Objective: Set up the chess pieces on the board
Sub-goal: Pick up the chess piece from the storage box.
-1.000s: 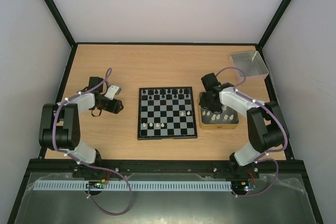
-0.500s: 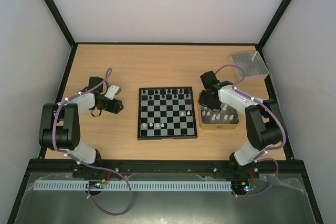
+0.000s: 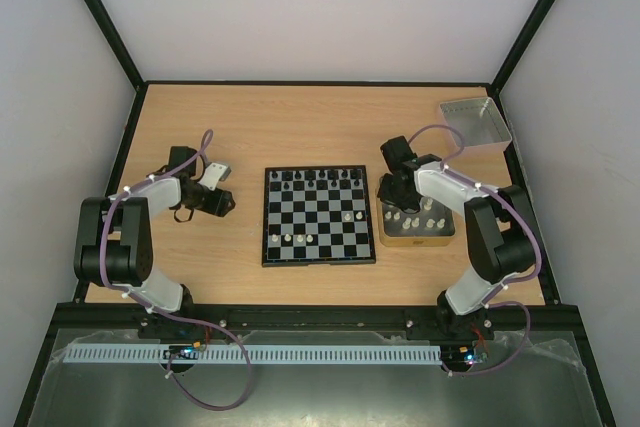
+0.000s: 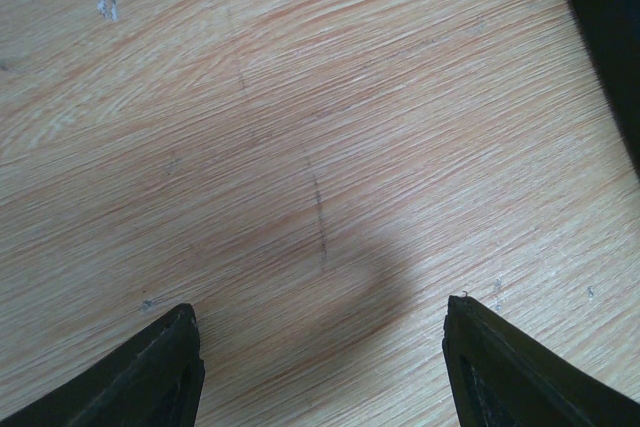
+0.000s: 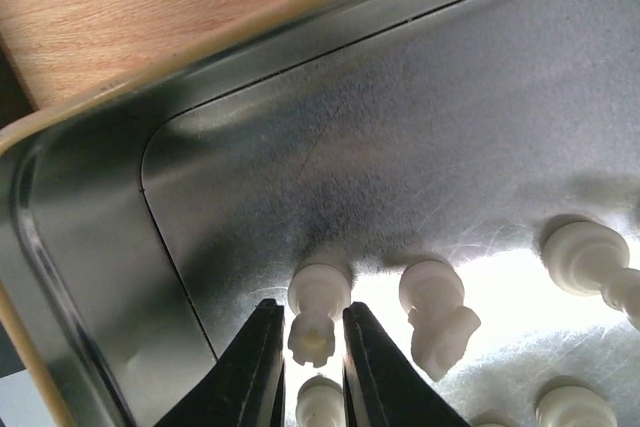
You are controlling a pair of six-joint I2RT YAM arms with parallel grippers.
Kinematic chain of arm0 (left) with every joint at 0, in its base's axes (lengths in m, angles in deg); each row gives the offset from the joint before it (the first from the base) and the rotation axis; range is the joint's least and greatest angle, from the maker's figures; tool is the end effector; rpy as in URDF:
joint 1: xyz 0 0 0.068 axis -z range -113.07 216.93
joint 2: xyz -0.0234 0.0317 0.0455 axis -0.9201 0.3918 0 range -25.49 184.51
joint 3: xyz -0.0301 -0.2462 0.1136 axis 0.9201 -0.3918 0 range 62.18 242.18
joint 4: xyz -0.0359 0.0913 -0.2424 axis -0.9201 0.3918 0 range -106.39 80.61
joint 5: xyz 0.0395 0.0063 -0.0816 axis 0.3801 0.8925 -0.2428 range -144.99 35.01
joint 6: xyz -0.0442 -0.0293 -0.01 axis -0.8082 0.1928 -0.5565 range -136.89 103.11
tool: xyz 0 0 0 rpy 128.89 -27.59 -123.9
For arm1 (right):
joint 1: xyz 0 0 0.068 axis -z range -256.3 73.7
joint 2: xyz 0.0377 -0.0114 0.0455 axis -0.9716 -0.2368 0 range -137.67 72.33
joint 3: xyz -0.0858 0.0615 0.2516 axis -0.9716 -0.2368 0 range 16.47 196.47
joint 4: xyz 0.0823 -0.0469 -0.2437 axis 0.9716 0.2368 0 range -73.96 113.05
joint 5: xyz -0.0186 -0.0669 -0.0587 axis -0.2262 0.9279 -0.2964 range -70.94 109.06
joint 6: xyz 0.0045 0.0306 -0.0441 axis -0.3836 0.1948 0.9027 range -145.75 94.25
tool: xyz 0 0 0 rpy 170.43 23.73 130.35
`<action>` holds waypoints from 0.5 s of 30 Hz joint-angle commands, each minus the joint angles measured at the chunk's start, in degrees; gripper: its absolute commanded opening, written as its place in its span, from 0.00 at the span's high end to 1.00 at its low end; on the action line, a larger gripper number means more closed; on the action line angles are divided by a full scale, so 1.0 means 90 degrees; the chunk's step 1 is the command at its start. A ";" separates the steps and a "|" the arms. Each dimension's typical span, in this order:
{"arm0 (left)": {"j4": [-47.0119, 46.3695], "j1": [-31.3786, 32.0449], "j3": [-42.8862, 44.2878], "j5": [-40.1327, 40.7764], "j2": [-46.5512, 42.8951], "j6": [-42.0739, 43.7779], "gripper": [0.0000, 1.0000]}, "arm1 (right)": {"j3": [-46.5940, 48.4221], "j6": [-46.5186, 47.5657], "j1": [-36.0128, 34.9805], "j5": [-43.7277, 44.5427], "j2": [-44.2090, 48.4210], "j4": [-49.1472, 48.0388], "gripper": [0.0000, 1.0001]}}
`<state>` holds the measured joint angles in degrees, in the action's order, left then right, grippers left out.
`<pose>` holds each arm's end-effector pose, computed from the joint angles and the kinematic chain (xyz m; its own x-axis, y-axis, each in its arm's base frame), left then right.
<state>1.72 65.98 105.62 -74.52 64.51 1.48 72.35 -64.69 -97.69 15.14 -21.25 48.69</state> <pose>0.2782 -0.0072 0.1436 -0.8176 0.2834 -0.5013 0.4055 0.9014 -0.1518 0.2821 0.1132 0.1715 -0.9242 0.3114 -0.2211 0.2515 0.9319 0.2615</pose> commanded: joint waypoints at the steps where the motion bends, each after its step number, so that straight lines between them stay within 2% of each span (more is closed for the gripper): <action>1: 0.0305 -0.0013 -0.0021 -0.0083 0.0005 -0.0043 0.34 | 0.0003 0.0047 -0.0016 0.0084 -0.0098 -0.0016 0.85; 6: 0.0312 -0.0012 -0.0019 -0.0101 0.0002 -0.0032 0.33 | 0.0113 0.0039 -0.0024 0.0183 -0.0054 0.0105 0.91; 10: 0.0321 -0.0012 -0.0012 -0.0104 0.0019 -0.0029 0.34 | 0.0347 0.0020 -0.0106 0.0345 0.0247 0.0422 0.92; 15: 0.0340 -0.0013 0.0021 -0.0110 0.0078 -0.0029 0.34 | 0.0858 -0.0032 -0.0632 0.0763 0.0585 0.1102 0.92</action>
<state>1.74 65.98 105.62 -74.63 64.51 1.51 75.58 -64.65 -99.65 17.56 -19.91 52.29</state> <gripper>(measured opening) 0.664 0.081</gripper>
